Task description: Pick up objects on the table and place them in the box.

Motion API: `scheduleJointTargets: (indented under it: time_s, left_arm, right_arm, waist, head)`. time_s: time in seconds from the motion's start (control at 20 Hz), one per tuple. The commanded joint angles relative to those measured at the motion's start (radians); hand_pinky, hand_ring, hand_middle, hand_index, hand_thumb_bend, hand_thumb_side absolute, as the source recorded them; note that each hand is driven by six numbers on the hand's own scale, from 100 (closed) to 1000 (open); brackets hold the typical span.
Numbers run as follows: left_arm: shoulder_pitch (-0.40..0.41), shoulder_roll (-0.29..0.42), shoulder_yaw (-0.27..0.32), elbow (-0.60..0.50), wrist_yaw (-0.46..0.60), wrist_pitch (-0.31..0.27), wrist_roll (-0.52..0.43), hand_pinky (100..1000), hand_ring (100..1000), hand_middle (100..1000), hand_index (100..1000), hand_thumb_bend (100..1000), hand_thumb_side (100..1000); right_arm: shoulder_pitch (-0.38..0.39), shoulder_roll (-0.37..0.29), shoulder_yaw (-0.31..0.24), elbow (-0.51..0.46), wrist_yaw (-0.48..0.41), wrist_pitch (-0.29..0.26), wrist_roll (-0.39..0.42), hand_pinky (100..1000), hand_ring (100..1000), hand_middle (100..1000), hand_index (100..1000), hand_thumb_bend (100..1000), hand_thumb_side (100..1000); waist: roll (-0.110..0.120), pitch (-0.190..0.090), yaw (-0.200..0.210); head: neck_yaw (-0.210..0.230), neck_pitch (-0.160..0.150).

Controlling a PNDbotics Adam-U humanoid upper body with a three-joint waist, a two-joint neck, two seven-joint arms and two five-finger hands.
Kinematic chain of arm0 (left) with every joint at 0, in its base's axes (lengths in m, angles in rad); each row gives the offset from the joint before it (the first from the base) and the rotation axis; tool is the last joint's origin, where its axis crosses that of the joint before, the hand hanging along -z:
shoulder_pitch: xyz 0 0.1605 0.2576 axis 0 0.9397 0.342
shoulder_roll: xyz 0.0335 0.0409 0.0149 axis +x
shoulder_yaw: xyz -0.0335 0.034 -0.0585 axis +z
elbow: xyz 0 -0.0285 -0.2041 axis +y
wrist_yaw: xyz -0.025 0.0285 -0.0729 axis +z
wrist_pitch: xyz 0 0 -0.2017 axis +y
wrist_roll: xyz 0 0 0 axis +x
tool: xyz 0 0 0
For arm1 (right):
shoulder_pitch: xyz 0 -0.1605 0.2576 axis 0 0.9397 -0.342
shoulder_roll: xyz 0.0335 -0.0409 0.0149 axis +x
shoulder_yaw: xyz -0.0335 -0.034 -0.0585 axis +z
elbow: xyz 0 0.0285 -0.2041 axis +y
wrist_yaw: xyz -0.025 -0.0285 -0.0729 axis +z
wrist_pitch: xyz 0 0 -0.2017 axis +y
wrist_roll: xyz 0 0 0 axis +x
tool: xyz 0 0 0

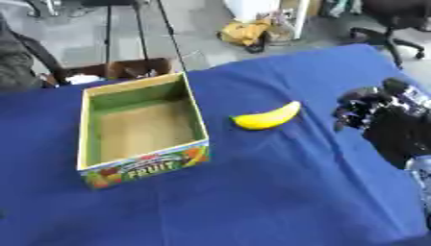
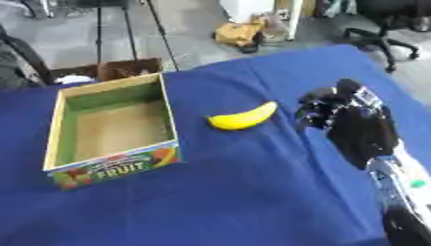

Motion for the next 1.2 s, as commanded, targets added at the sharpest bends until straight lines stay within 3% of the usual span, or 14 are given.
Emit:
scheduleJointTargets:
  time_s: [0.05,0.45,0.65,0.95,1.2]
  left_arm:
    - [-0.01,0.014,0.005,-0.013,-0.003,0.001,0.001,507,696,466,570,254,1000]
    - [-0.012,0.014,0.005,-0.014,-0.004,0.003,0.002,506,697,466,570,256,1000]
    - [-0.013,0.016,0.005,-0.014,-0.005,0.005,0.002,506,697,467,570,256,1000]
    - [-0.014,0.025,0.002,-0.014,-0.003,0.006,0.001,506,697,467,569,255,1000]
    - [-0.011,0.031,-0.001,-0.014,-0.004,0.004,-0.003,506,697,467,569,254,1000]
  right_arm:
    - [-0.007,-0.018,-0.004,-0.019,0.005,-0.004,0.007,489,603,618,655,100,785]
    - [-0.007,-0.021,-0.004,-0.02,0.004,-0.008,0.015,489,603,618,661,100,765]
    - [-0.006,-0.043,-0.002,-0.021,0.006,-0.018,0.027,487,603,620,671,100,699]
    - [-0.022,-0.163,0.015,0.02,0.016,-0.087,0.095,491,614,646,714,100,592]
    - [-0.063,-0.286,0.04,0.141,0.033,-0.171,0.194,499,642,683,756,100,577]
  waist:
    - [-0.005,-0.011,-0.002]
    - [-0.008,-0.009,-0.005]
    - [-0.011,-0.009,-0.003]
    - [-0.022,-0.014,0.011]
    - [-0.028,-0.016,0.027]
  head:
    - [-0.004,-0.01]
    - [-0.007,-0.011]
    - [-0.009,-0.011]
    - [-0.013,-0.012]
    - [-0.014,-0.013]
